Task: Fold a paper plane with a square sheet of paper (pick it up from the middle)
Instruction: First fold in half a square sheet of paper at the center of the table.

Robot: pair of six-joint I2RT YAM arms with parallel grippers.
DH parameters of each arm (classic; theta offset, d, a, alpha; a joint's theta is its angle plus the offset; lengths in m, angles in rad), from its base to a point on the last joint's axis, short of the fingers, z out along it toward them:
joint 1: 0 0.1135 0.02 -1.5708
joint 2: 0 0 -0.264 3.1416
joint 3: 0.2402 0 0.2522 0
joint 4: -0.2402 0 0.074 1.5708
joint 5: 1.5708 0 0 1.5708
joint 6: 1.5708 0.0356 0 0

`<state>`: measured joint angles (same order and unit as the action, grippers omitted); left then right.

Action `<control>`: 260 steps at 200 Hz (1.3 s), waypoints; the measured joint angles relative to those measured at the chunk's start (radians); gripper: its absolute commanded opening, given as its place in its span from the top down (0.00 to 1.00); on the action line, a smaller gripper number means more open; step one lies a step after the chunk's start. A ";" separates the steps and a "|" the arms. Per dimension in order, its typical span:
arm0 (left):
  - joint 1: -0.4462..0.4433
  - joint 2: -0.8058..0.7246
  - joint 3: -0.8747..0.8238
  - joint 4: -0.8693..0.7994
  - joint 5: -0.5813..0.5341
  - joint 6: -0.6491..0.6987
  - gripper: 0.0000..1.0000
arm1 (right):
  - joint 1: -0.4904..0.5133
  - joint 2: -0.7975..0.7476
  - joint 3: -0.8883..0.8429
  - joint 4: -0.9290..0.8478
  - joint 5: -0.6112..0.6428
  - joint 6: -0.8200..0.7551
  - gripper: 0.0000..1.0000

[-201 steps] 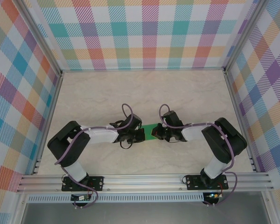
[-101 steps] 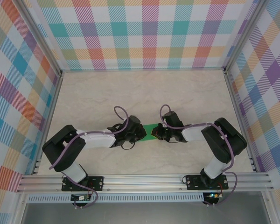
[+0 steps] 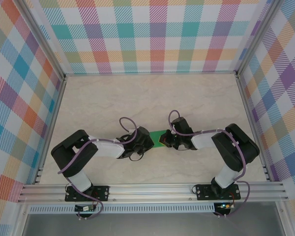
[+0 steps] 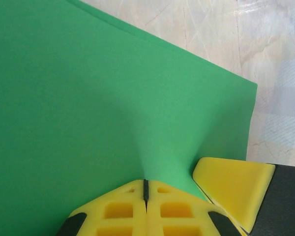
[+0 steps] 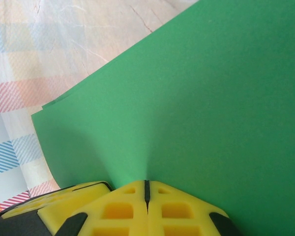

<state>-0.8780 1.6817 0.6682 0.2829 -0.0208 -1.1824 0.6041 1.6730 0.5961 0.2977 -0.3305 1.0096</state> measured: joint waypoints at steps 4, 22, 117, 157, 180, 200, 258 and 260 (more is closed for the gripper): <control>0.000 0.000 -0.004 0.006 -0.001 -0.005 1.00 | 0.000 0.000 0.000 0.000 0.000 0.000 1.00; -0.005 0.000 -0.021 0.034 -0.013 -0.023 1.00 | 0.000 0.000 0.000 -0.002 0.002 0.000 1.00; -0.012 -0.071 -0.182 0.190 -0.081 -0.108 1.00 | 0.007 0.003 0.012 -0.033 0.031 0.007 1.00; -0.011 -0.136 -0.220 0.133 -0.121 -0.109 1.00 | 0.007 0.003 0.018 -0.047 0.033 0.008 1.00; -0.009 -0.171 -0.246 0.113 -0.139 -0.109 1.00 | 0.008 0.003 0.023 -0.056 0.034 0.008 1.00; -0.004 -0.204 -0.270 0.095 -0.156 -0.112 1.00 | 0.008 0.003 0.023 -0.058 0.035 0.008 1.00; 0.036 -0.304 -0.289 -0.039 -0.163 -0.070 1.00 | 0.008 0.000 0.040 -0.092 0.040 0.001 1.00; 0.040 -0.305 -0.288 -0.044 -0.158 -0.066 1.00 | 0.008 -0.001 0.041 -0.096 0.042 0.000 1.00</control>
<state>-0.8383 1.3766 0.3798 0.2390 -0.1791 -1.2488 0.6117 1.6722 0.6373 0.2020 -0.2882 1.0092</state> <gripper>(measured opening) 0.039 0.045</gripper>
